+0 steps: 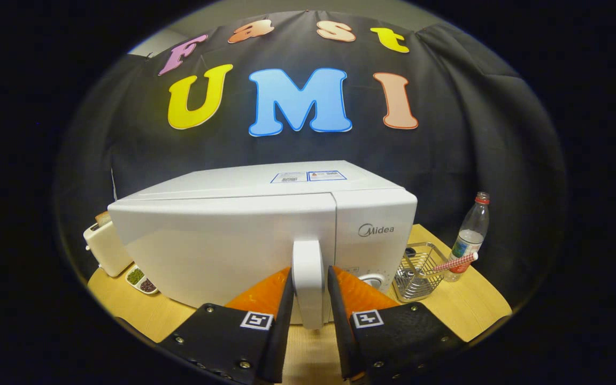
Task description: Open the microwave, put the food inside, and close the microwave door.
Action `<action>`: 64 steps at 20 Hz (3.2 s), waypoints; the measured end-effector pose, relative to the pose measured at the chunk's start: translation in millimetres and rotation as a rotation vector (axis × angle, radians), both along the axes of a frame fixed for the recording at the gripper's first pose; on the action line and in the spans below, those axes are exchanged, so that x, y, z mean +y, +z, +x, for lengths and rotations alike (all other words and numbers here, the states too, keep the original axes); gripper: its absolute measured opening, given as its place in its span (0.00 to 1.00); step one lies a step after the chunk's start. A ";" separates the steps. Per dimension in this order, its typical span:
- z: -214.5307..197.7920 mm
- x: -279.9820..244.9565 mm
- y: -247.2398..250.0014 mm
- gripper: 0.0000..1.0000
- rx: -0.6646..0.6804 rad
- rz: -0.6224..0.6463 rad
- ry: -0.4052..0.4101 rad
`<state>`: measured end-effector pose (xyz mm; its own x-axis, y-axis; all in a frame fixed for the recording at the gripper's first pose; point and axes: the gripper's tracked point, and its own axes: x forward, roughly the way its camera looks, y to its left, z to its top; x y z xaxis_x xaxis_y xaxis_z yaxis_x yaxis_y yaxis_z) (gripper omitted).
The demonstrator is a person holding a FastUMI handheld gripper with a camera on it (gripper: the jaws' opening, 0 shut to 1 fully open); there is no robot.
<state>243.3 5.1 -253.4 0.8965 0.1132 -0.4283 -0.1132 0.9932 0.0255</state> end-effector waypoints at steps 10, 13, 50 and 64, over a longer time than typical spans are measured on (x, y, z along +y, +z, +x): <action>-27.9 1.1 4.1 0.15 0.046 -0.040 0.039; -50.7 2.2 7.7 0.15 0.046 -0.045 0.030; -291.3 158.4 10.0 0.25 0.116 -0.063 0.186; -327.6 231.4 14.8 0.24 0.116 -0.034 0.279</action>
